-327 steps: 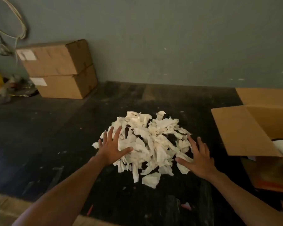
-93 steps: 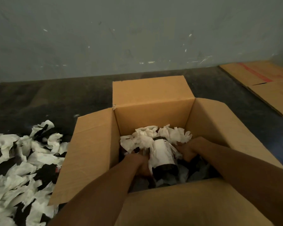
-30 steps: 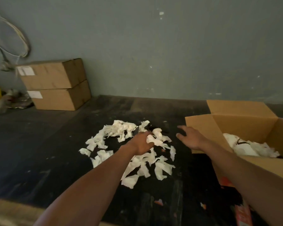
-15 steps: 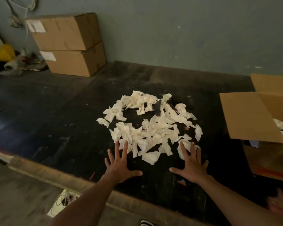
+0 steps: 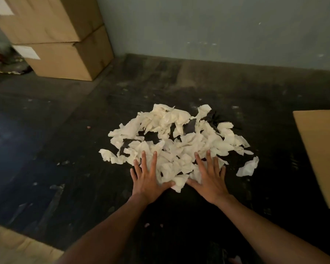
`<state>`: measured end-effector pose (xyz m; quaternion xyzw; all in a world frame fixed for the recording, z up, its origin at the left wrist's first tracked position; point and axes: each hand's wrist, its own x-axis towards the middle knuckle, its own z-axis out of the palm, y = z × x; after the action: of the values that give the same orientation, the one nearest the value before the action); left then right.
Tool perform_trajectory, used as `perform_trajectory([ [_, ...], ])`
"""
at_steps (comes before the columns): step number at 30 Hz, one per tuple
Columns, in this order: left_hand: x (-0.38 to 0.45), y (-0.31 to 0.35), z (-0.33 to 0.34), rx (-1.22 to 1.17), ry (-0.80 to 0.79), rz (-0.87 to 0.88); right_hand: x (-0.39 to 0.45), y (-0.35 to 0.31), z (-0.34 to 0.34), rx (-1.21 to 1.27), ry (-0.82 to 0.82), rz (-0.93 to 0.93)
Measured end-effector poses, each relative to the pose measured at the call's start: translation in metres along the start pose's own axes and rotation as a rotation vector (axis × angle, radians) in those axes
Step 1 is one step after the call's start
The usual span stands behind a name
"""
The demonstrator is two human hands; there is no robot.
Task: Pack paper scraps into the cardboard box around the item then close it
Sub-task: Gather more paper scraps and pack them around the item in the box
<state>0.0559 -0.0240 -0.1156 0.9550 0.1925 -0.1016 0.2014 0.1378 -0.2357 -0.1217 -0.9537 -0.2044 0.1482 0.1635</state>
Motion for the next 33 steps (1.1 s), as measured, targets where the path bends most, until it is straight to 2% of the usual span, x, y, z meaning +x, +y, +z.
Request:
perform_trajectory([
  [5, 0.019, -0.018, -0.042, 0.091, 0.190, 0.122, 0.021, -0.006, -0.032, 0.075, 0.350, -0.070],
  [7, 0.029, -0.036, -0.057, 0.100, 0.265, 0.124, 0.033, 0.004, -0.048, 0.151, 0.478, 0.003],
  [10, 0.056, -0.068, -0.070, 0.050, 0.299, -0.017, 0.055, 0.027, -0.062, 0.192, 0.578, 0.191],
  [12, 0.078, -0.086, -0.074, 0.027, 0.252, -0.085, 0.073, 0.042, -0.069, 0.164, 0.490, 0.310],
  [14, 0.097, -0.095, -0.074, 0.009, 0.185, -0.108, 0.093, 0.053, -0.070, 0.158, 0.310, 0.392],
  [18, 0.126, -0.086, -0.066, 0.005, 0.087, -0.043, 0.121, 0.056, -0.067, 0.195, 0.039, 0.447],
  [25, 0.144, -0.038, -0.056, 0.108, -0.059, 0.212, 0.136, 0.007, -0.057, 0.208, -0.158, 0.110],
  [29, 0.135, -0.028, -0.046, 0.266, -0.183, 0.356, 0.127, -0.012, -0.035, -0.031, -0.303, -0.078],
  [31, 0.131, -0.030, -0.043, 0.347, -0.200, 0.405, 0.116, -0.016, -0.020, -0.187, -0.296, -0.148],
  [33, 0.127, -0.033, -0.041, 0.357, -0.162, 0.434, 0.103, -0.017, -0.009, -0.219, -0.174, -0.185],
])
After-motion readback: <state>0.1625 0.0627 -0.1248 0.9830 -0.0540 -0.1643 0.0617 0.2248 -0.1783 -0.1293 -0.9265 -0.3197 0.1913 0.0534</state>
